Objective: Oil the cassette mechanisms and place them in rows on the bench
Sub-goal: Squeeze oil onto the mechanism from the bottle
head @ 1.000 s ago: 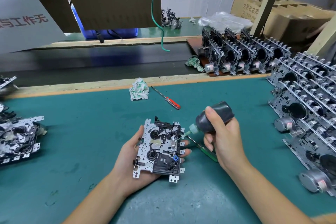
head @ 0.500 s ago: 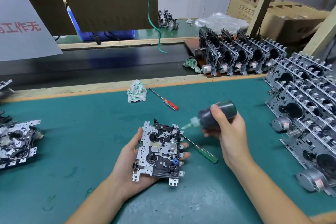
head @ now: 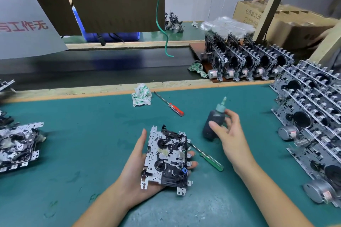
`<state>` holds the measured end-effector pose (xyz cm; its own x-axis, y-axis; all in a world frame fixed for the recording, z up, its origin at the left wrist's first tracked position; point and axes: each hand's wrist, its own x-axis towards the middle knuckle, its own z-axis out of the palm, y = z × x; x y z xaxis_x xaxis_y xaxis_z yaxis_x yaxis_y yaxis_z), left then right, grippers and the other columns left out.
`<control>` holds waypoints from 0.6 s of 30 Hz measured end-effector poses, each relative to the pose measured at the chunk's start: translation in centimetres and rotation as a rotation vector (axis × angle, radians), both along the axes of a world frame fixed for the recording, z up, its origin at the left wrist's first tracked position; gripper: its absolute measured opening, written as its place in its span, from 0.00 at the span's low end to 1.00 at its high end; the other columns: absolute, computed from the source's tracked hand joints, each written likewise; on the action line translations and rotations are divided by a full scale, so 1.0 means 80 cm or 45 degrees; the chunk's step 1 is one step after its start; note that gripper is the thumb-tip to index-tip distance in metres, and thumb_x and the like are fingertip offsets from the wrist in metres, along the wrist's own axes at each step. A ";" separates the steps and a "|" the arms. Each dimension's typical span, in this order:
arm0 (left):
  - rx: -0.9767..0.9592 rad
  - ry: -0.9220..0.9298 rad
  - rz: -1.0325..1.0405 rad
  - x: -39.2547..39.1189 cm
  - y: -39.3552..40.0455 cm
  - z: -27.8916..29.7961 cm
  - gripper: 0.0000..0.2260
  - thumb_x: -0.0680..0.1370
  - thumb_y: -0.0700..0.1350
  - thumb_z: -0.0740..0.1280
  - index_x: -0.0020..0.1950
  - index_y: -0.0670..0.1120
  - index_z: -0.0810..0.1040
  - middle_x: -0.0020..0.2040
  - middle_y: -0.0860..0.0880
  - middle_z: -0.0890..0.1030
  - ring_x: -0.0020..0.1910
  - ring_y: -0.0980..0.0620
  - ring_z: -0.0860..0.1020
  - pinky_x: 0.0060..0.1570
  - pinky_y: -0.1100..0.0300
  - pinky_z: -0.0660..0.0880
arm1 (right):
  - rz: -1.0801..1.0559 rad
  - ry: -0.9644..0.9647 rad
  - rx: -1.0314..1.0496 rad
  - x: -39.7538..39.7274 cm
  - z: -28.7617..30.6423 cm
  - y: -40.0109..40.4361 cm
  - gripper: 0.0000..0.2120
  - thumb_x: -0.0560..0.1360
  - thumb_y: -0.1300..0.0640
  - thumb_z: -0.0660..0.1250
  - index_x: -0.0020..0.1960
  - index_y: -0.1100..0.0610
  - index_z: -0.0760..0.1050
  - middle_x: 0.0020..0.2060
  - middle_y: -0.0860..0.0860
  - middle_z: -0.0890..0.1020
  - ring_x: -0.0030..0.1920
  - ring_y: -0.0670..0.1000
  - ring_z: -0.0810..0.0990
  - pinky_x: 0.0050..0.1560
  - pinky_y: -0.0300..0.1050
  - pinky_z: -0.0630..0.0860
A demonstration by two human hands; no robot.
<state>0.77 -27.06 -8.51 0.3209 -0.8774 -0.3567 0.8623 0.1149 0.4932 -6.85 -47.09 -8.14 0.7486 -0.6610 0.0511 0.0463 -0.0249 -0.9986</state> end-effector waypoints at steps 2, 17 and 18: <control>-0.005 -0.005 -0.001 -0.001 0.000 0.001 0.38 0.73 0.69 0.55 0.65 0.37 0.75 0.65 0.33 0.72 0.58 0.34 0.76 0.66 0.41 0.63 | 0.072 0.056 -0.160 -0.001 -0.002 0.001 0.18 0.75 0.68 0.65 0.55 0.47 0.67 0.57 0.43 0.76 0.53 0.34 0.77 0.57 0.33 0.71; 0.277 -0.358 -0.399 0.019 0.015 0.030 0.27 0.71 0.68 0.60 0.55 0.51 0.84 0.57 0.45 0.82 0.55 0.47 0.81 0.49 0.57 0.78 | 0.313 0.366 -1.985 -0.054 0.037 0.034 0.25 0.64 0.54 0.66 0.61 0.57 0.76 0.49 0.47 0.80 0.53 0.50 0.76 0.60 0.46 0.64; 0.324 -0.423 -0.441 0.022 0.014 0.037 0.24 0.70 0.67 0.61 0.52 0.53 0.84 0.55 0.47 0.83 0.54 0.49 0.81 0.47 0.60 0.78 | 0.415 0.416 -2.018 -0.058 0.032 0.034 0.25 0.62 0.53 0.69 0.59 0.56 0.77 0.48 0.47 0.81 0.53 0.49 0.77 0.62 0.47 0.63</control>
